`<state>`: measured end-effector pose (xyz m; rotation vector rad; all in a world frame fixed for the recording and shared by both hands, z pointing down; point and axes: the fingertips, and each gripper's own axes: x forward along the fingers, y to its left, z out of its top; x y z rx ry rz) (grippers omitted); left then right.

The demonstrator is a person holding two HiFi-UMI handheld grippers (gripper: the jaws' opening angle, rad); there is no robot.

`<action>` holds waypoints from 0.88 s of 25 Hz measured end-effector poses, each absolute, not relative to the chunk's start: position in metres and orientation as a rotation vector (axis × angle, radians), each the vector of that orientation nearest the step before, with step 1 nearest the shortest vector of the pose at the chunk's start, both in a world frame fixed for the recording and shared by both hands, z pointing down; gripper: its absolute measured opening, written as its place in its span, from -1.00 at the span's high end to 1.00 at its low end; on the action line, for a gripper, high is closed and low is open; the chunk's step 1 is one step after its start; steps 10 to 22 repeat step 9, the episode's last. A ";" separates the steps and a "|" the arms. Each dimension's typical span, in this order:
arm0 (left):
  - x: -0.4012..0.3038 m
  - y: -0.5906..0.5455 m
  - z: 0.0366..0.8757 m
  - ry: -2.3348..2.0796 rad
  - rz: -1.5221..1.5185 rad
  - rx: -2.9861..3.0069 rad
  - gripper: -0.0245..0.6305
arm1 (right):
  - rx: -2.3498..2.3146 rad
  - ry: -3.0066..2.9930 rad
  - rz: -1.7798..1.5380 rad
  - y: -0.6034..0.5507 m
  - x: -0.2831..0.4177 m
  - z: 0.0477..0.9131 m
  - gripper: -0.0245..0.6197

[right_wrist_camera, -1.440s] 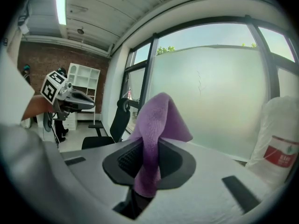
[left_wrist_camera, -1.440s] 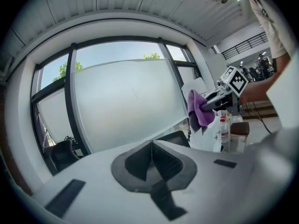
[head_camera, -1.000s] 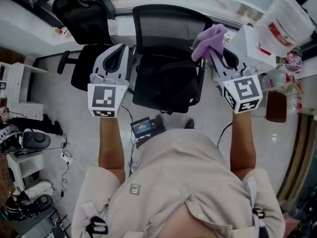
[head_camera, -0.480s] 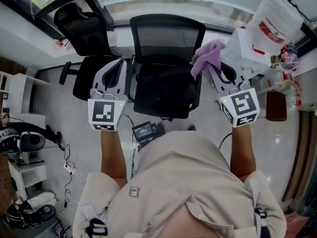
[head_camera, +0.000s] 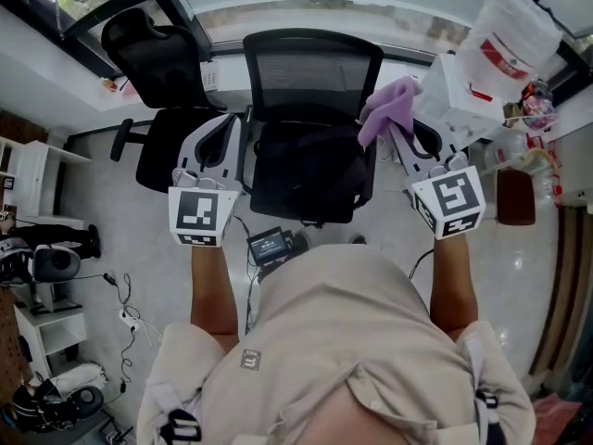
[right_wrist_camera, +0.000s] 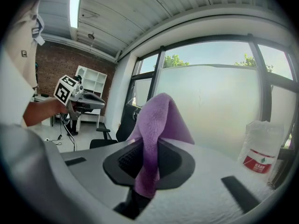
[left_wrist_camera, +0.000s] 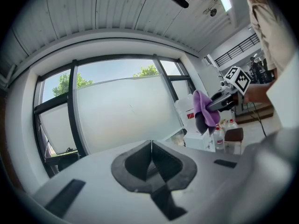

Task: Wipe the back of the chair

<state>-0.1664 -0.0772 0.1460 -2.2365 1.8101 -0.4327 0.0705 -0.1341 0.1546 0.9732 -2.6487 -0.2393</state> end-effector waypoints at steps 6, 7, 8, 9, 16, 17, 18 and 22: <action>-0.174 -0.074 0.151 1.801 -0.427 -2.254 0.90 | 0.984 -2.638 -0.236 -0.130 0.063 0.156 0.80; -0.175 -0.073 0.151 1.799 -0.427 -2.257 0.90 | 0.985 -2.636 -0.235 -0.129 0.062 0.156 0.80; -0.176 -0.073 0.152 1.797 -0.426 -2.260 0.90 | 0.986 -2.635 -0.233 -0.129 0.061 0.156 0.80; -0.177 -0.073 0.152 1.795 -0.426 -2.262 0.90 | 0.987 -2.633 -0.232 -0.128 0.060 0.156 0.80; -0.177 -0.073 0.152 1.795 -0.426 -2.262 0.90 | 0.987 -2.633 -0.232 -0.128 0.060 0.156 0.80; -0.177 -0.073 0.152 1.795 -0.426 -2.262 0.90 | 0.987 -2.633 -0.232 -0.128 0.060 0.156 0.80; -0.177 -0.073 0.152 1.795 -0.426 -2.262 0.90 | 0.987 -2.633 -0.232 -0.128 0.060 0.156 0.80; -0.177 -0.073 0.152 1.795 -0.426 -2.262 0.90 | 0.987 -2.633 -0.232 -0.128 0.060 0.156 0.80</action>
